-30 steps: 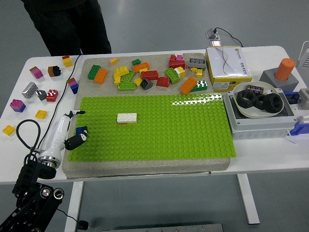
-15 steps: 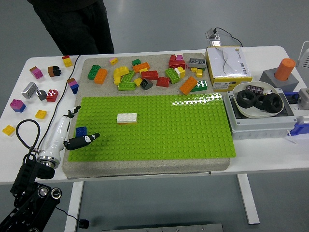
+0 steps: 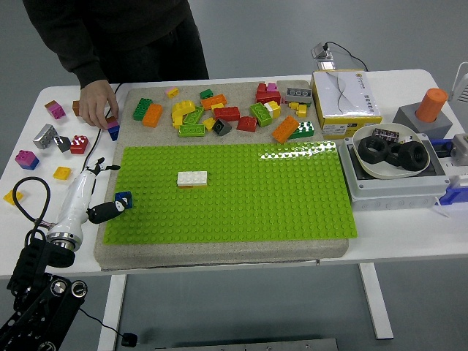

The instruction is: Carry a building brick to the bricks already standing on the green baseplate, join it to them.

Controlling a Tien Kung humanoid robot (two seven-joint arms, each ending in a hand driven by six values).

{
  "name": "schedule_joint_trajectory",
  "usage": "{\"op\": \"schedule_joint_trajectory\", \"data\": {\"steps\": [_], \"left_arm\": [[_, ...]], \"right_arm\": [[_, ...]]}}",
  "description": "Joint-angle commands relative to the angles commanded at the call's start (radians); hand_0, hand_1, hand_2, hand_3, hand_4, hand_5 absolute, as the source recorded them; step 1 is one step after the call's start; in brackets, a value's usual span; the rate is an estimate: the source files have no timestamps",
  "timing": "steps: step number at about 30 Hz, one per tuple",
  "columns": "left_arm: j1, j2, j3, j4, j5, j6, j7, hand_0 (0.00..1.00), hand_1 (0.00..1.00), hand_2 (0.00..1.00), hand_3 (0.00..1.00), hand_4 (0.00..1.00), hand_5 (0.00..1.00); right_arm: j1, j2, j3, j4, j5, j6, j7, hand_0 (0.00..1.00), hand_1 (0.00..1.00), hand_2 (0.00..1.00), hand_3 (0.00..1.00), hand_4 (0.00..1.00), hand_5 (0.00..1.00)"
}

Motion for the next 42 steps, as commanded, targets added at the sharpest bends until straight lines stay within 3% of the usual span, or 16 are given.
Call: {"op": "schedule_joint_trajectory", "data": {"steps": [9, 13, 24, 33, 34, 42], "left_arm": [[0.000, 0.001, -0.002, -0.005, -0.042, 0.004, -0.014, 0.966, 0.964, 0.959, 0.544, 0.594, 0.002], [-0.002, 0.002, -0.005, -0.005, -0.046, 0.000, -0.012, 0.966, 0.958, 0.956, 0.560, 0.633, 0.002], [-0.003, 0.005, -0.013, -0.004, -0.041, -0.050, 0.017, 0.978, 0.959, 0.954, 0.609, 0.676, 0.020], [0.000, 0.011, -0.046, -0.017, -0.040, -0.105, 0.048, 0.980, 0.965, 0.959, 0.619, 0.677, 0.033], [0.000, 0.014, -0.048, -0.021, -0.042, -0.114, 0.054, 0.988, 0.971, 0.974, 0.662, 0.725, 0.057], [-0.011, 0.062, -0.036, -0.097, -0.054, -0.215, 0.157, 0.993, 0.974, 0.986, 0.685, 0.733, 0.058]], "right_arm": [[0.000, 0.001, -0.002, 0.000, 0.001, 0.000, -0.003, 0.635, 0.620, 0.637, 0.725, 0.802, 0.998], [0.001, 0.001, -0.004, 0.000, 0.001, 0.001, -0.004, 0.637, 0.621, 0.637, 0.725, 0.802, 0.998], [0.000, -0.001, 0.008, 0.000, -0.017, 0.006, -0.010, 0.639, 0.620, 0.637, 0.725, 0.801, 0.998], [0.000, -0.002, 0.015, 0.000, -0.024, 0.006, -0.009, 0.640, 0.621, 0.637, 0.724, 0.800, 0.998], [0.001, -0.002, 0.015, 0.000, -0.024, 0.006, -0.009, 0.639, 0.620, 0.637, 0.724, 0.800, 0.998], [0.002, -0.003, 0.015, 0.000, -0.023, 0.005, -0.008, 0.640, 0.620, 0.637, 0.724, 0.801, 0.998]]}}
